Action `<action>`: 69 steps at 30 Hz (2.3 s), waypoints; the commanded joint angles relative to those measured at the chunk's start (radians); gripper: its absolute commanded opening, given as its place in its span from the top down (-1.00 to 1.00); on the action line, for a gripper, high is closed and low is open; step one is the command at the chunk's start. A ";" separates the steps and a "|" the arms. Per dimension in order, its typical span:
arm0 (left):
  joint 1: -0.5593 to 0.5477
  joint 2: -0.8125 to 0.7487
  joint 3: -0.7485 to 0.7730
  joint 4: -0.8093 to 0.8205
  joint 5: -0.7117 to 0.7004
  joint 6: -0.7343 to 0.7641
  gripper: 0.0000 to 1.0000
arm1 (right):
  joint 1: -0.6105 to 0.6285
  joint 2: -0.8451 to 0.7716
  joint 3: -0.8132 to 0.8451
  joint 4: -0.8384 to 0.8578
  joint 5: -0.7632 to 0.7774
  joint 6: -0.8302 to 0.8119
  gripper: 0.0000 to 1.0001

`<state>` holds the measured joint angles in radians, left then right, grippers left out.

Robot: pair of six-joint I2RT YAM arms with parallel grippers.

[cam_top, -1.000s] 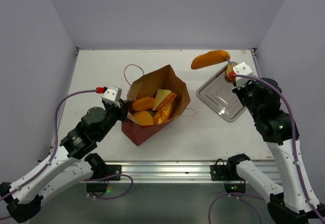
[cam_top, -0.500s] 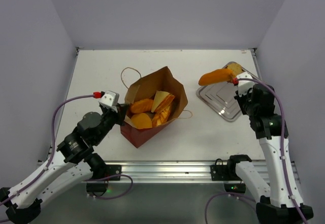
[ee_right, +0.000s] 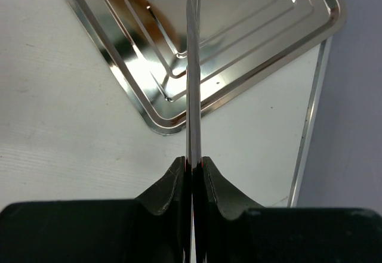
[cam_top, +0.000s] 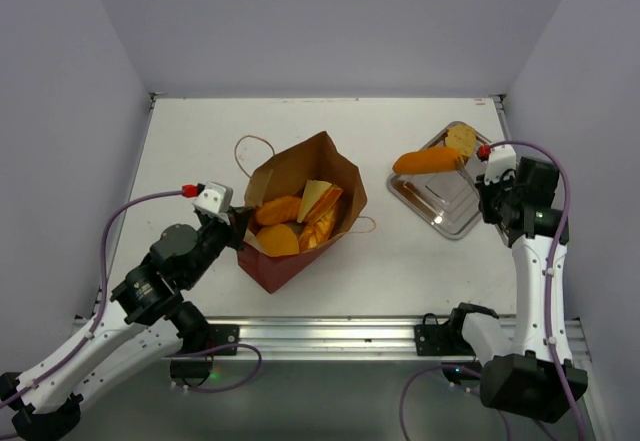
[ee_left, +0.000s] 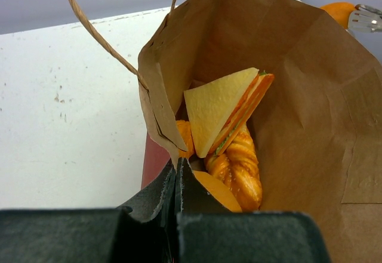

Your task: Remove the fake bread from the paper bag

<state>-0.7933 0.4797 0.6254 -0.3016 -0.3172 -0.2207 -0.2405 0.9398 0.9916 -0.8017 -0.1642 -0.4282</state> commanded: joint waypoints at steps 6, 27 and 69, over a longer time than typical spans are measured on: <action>-0.003 -0.013 -0.007 0.053 0.024 0.023 1.00 | -0.028 0.002 0.016 0.004 -0.106 -0.029 1.00; -0.003 -0.013 -0.012 0.059 0.033 0.030 1.00 | -0.183 0.155 -0.025 0.045 -0.156 -0.090 1.00; -0.003 0.013 -0.001 0.073 0.055 0.032 1.00 | -0.367 0.284 0.024 0.107 -0.370 -0.076 0.14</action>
<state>-0.7933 0.4900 0.6186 -0.2783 -0.2867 -0.2138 -0.5991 1.2533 0.9684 -0.7246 -0.4904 -0.4988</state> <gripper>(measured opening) 0.007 0.433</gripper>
